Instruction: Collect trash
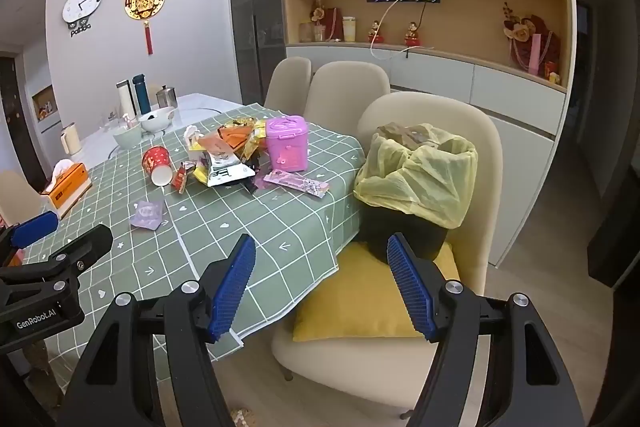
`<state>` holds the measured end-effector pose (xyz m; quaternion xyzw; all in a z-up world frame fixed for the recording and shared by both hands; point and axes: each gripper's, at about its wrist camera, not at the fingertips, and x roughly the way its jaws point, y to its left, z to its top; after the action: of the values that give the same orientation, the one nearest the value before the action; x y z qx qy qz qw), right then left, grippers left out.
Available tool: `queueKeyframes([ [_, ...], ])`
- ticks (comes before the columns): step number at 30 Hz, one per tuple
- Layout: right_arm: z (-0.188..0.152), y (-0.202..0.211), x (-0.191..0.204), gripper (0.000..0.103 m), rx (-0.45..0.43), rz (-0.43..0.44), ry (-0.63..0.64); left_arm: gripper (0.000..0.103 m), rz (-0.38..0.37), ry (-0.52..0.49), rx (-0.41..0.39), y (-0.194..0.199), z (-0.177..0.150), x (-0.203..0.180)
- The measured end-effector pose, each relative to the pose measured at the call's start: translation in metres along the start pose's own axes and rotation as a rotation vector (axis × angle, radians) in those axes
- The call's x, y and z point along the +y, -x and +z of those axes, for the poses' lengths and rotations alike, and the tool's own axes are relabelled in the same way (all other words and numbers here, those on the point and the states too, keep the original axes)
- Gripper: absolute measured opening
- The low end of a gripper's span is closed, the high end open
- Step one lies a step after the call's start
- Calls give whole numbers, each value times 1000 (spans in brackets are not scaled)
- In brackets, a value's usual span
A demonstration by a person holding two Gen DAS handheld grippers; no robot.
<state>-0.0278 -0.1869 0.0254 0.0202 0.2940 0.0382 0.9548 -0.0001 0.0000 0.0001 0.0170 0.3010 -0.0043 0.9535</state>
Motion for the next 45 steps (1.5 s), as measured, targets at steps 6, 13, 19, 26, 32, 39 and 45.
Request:
queueKeyframes([
  [6,4,-2,2,66,-2,-4,3,93,-6,-3,12,-2,0,0],
  [13,0,7,-1,66,-11,-4,-9,93,-2,-5,6,3,1,1],
  [19,0,8,-1,66,-11,-5,-10,93,-2,-5,4,4,-1,-1],
  [26,1,9,1,66,-10,-3,-8,93,1,-5,4,0,0,2],
  [32,1,8,2,66,-8,0,-8,93,1,-1,6,0,-4,5],
  [39,-1,6,4,66,-7,-3,-4,93,1,0,4,0,-4,7],
  [45,-1,7,5,66,-8,-3,-4,93,6,3,1,0,-2,11],
])
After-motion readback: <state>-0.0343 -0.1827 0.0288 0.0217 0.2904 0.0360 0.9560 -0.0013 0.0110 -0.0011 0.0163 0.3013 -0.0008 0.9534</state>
